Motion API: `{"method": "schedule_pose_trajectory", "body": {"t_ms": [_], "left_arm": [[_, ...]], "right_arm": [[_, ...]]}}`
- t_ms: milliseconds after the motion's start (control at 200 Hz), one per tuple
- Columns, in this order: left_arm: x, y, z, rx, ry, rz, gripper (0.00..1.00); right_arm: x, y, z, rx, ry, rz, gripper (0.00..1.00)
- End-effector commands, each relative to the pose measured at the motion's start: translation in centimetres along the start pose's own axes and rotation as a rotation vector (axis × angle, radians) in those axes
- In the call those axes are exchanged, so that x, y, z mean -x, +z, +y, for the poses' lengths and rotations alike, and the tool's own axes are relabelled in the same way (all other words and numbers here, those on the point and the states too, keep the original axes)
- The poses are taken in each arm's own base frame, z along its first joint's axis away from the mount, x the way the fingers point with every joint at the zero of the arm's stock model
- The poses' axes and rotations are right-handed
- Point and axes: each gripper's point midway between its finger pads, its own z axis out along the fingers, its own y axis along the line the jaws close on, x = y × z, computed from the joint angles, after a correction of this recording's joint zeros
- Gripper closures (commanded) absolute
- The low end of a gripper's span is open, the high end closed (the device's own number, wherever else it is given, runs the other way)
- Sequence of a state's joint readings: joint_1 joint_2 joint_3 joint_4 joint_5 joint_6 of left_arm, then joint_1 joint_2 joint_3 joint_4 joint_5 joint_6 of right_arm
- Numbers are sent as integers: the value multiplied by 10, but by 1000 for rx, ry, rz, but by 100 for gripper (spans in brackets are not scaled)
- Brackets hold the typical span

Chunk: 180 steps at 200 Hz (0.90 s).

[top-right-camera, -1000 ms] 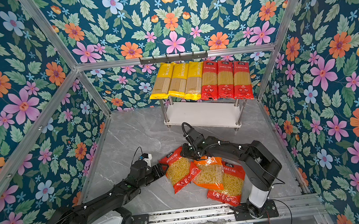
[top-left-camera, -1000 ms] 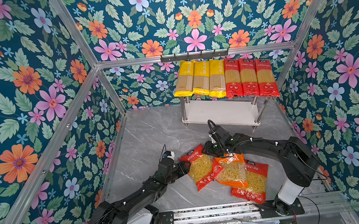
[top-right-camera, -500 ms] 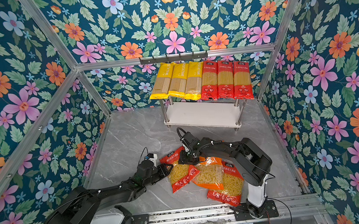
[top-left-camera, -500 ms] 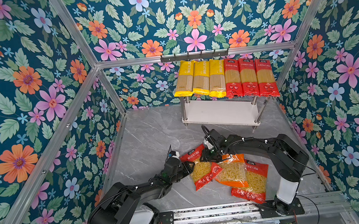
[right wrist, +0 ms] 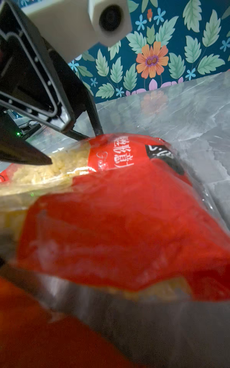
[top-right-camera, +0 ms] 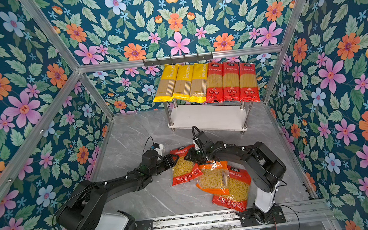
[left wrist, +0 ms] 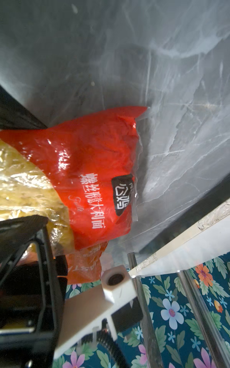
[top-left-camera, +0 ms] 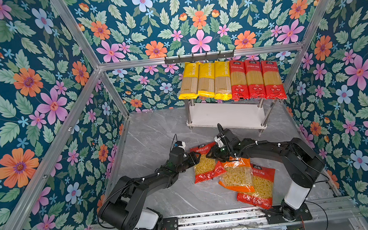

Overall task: Arrange pasta packages on shelves
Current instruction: Pick up the pasta bag from the center of the table.

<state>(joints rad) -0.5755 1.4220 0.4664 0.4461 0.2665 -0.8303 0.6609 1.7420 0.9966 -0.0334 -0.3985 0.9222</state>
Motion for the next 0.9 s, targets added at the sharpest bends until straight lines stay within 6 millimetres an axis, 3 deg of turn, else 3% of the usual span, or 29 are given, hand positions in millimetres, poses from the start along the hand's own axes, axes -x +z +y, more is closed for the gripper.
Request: {"method": "schedule_pose_trajectory", "body": {"t_ms": [0, 95, 200, 380, 465, 670, 700, 895], "left_arm": [[-20, -6, 16, 36, -5, 58, 31], [-34, -11, 21, 26, -30, 72, 32], [-38, -5, 11, -20, -21, 70, 36], [-20, 7, -18, -103, 15, 52, 67], [-7, 5, -29, -103, 57, 28, 73], [25, 6, -51, -119, 117, -1, 77], [31, 6, -55, -125, 122, -12, 77], [78, 4, -86, -185, 173, -84, 78]], "right_arm": [[-1, -3, -7, -16, 27, -21, 45], [-7, -4, -11, -12, 33, -16, 45], [-6, 2, -2, 16, -16, -20, 46], [0, 7, 30, 149, -64, -43, 64], [6, -4, 41, 181, -86, -80, 72], [36, -32, 62, 264, -83, -159, 84], [42, -49, 75, 302, -99, -191, 85], [77, -95, 93, 362, -153, -361, 97]]}}
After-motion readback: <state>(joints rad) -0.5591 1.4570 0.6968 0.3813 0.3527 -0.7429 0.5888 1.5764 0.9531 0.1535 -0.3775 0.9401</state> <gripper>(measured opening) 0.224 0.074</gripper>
